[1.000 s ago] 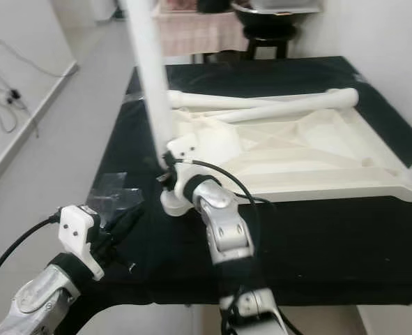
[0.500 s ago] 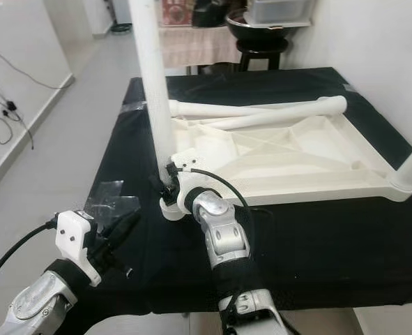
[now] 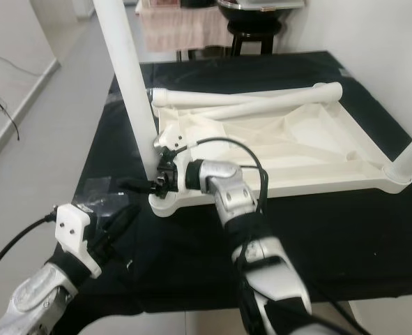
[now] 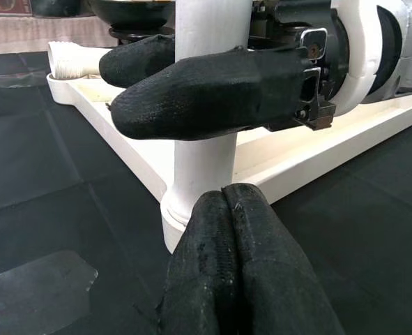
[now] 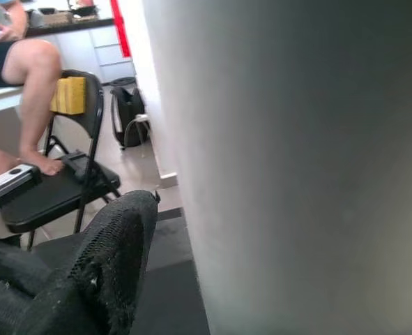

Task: Building children table

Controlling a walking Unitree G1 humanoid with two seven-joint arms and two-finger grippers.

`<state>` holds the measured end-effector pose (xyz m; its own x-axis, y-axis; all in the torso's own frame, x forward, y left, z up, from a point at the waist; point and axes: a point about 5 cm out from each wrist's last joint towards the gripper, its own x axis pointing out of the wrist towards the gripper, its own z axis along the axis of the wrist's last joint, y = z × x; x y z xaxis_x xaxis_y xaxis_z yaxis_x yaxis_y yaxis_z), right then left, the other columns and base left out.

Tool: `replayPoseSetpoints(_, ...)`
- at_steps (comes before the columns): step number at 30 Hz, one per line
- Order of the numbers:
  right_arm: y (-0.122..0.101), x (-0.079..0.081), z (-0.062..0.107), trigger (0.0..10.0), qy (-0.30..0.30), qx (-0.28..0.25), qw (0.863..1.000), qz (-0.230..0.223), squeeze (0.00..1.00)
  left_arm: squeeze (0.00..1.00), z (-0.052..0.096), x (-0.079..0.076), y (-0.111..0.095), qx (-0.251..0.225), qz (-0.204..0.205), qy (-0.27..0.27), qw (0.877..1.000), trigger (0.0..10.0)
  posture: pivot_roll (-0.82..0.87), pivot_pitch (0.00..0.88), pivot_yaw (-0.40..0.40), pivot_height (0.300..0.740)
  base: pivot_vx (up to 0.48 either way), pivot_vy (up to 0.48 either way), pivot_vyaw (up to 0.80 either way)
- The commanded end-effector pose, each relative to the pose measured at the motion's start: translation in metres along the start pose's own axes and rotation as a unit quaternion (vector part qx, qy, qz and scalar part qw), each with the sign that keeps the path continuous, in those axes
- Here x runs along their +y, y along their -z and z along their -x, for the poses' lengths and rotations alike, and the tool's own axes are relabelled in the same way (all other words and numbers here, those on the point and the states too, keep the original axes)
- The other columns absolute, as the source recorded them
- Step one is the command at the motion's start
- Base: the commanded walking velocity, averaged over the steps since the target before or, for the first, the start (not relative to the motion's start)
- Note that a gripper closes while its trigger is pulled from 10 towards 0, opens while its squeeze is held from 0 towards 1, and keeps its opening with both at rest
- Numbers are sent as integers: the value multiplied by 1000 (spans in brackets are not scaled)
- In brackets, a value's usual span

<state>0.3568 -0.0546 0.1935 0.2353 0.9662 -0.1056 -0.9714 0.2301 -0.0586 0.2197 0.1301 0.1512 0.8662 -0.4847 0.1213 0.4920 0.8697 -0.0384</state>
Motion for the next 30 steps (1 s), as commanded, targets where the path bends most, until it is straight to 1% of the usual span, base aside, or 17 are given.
replayPoseSetpoints(1,8,6,-9,6745,-30,17,999,-7,0,0,3,0,6,14,0,-1,1000,10000,-18,68,24,740,0,0,0)
replayPoseSetpoints(2,12,2,-8,0,-24,27,999,-25,0,0,3,-1,7,16,0,0,1000,10000,-16,67,26,740,0,0,0)
replayPoseSetpoints(7,23,-11,-2,0,39,55,997,-44,0,0,4,-2,7,18,1,1,1000,10000,-13,67,27,740,0,0,0)
replayPoseSetpoints(12,23,-12,1,0,46,53,997,-45,0,0,4,-3,7,19,1,1,1000,10000,-14,67,27,740,0,0,0)
replayPoseSetpoints(13,25,-14,4,0,60,57,996,-40,0,0,5,-3,7,19,1,2,1000,10000,-19,68,32,740,0,0,0)
replayPoseSetpoints(14,33,-18,15,0,85,80,993,-19,0,0,5,-4,7,19,2,4,1000,10000,-22,71,31,740,0,0,0)
replayPoseSetpoints(17,33,-18,15,0,85,80,993,-19,0,0,5,-4,7,19,2,4,1000,10000,-22,71,31,740,0,0,0)
replayPoseSetpoints(18,38,-19,20,0,101,96,990,-15,0,0,6,-5,7,20,3,4,1000,10000,-22,74,25,740,0,0,0)
replayPoseSetpoints(19,38,-19,20,0,101,96,990,-15,0,0,6,-5,7,20,3,4,1000,10000,-22,74,25,740,0,0,0)
replayPoseSetpoints(20,43,-26,25,0,231,99,967,-28,0,0,7,-5,7,20,2,4,1000,10000,-20,79,15,740,0,0,0)
replayPoseSetpoints(21,52,0,18,0,291,89,952,-28,0,0,8,-4,6,19,2,4,1000,10000,-30,91,29,740,0,0,0)
replayPoseSetpoints(23,52,0,18,0,291,89,952,-28,0,0,8,-4,6,19,2,4,1000,10000,-30,91,29,740,0,0,0)
replayPoseSetpoints(24,59,27,19,0,353,81,931,-42,0,0,9,-2,6,20,1,4,1000,10000,-38,97,44,740,0,0,0)
replayPoseSetpoints(25,56,37,28,0,408,62,910,-48,0,0,9,0,7,23,1,5,1000,10000,-56,75,57,740,0,0,0)
replayPoseSetpoints(27,53,38,31,0,416,59,907,-36,0,0,8,2,8,25,1,7,1000,10000,-50,69,54,740,0,0,0)
replayPoseSetpoints(28,51,32,33,0,420,61,905,-26,0,0,7,3,8,27,2,9,1000,10000,-50,69,54,740,0,0,0)
replayPoseSetpoints(30,54,26,33,0,410,76,909,-20,0,0,5,4,9,28,1,13,1000,10000,-38,57,37,740,0,0,0)
